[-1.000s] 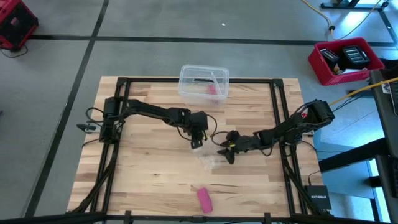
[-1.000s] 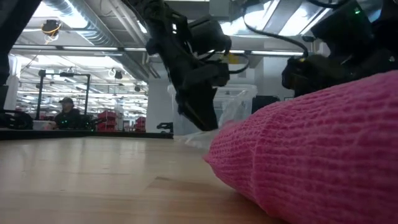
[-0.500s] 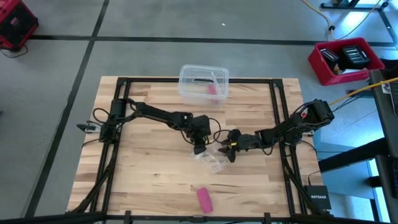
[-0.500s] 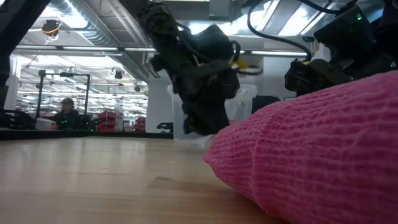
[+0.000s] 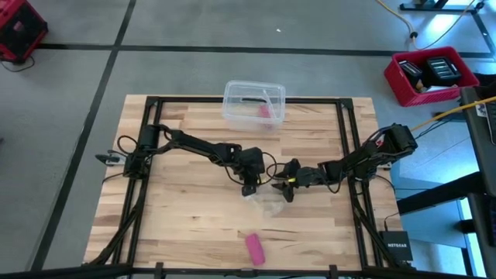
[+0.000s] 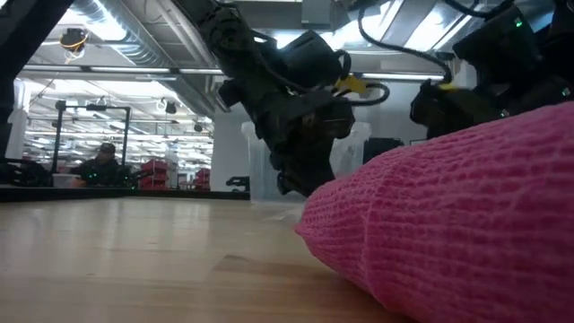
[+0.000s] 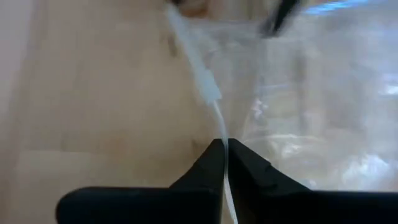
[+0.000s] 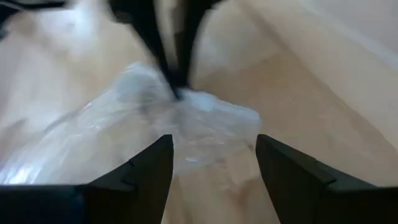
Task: Roll bandage
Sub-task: Open the transparent zip bag
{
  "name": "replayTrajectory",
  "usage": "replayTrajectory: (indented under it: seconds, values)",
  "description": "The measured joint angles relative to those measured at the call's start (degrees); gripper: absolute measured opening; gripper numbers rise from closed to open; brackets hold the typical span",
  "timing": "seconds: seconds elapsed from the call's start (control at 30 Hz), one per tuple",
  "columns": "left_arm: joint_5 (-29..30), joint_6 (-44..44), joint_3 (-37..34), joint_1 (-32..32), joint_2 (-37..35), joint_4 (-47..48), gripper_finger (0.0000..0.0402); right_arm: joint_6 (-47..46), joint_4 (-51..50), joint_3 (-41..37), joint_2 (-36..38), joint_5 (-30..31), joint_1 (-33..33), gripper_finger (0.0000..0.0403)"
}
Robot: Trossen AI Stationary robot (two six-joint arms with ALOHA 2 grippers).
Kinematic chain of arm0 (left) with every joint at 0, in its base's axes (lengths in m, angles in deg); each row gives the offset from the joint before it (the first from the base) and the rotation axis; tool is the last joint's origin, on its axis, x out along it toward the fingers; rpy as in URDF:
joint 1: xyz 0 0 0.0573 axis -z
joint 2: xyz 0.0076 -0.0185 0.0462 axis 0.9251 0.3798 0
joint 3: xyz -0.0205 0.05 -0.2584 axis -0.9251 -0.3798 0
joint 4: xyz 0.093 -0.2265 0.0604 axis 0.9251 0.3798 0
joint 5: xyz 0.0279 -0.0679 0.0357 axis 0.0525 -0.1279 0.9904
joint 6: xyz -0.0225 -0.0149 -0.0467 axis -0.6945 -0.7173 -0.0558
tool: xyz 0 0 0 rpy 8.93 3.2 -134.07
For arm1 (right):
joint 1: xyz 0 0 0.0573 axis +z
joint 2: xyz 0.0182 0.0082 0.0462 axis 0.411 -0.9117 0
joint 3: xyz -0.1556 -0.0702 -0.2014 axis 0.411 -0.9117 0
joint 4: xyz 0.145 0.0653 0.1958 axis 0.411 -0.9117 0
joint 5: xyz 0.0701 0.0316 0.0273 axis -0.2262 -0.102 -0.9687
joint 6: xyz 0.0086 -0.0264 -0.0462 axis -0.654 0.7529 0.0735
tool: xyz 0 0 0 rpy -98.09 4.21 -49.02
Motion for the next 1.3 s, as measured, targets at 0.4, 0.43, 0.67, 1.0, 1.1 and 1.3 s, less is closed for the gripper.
replayTrajectory:
  seconds: [0.4, 0.43, 0.67, 1.0, 1.1, 1.3]
  values:
    - [29.62, 20.91, 0.06, 4.94, -12.7, 5.3, 0.0003, 10.51, -19.1, 0.08, 27.0, -0.95, 0.0, 0.0232]
    - [32.99, 22.88, 0.09, 5.65, -13.91, 4.69, 0.0004, 11.5, -20.12, 0.22, 29.3, -0.38, 0.0, 0.0232]
    - [47.62, 33.77, 0.07, 9.67, -15.96, 1.71, 0.0004, 21.74, -21.2, 3.93, 38.97, 0.59, 0.0, 0.0232]
    - [54.35, 36.49, 0.06, 10.81, -14.69, 0.53, 0.0006, 30.06, -26.19, 6.91, 34.05, 8.04, -0.12, 0.0232]
    - [54.27, 36.45, 0.07, 10.85, -14.69, 0.02, 0.0006, 30.07, -25.25, 6.91, 31.83, 9.03, -0.15, 0.0232]
    - [53.89, 36.08, 0.07, 10.83, -14.69, -0.45, 0.0007, 30.05, -21.39, 6.97, 30.69, 9.36, -0.15, 0.0232]
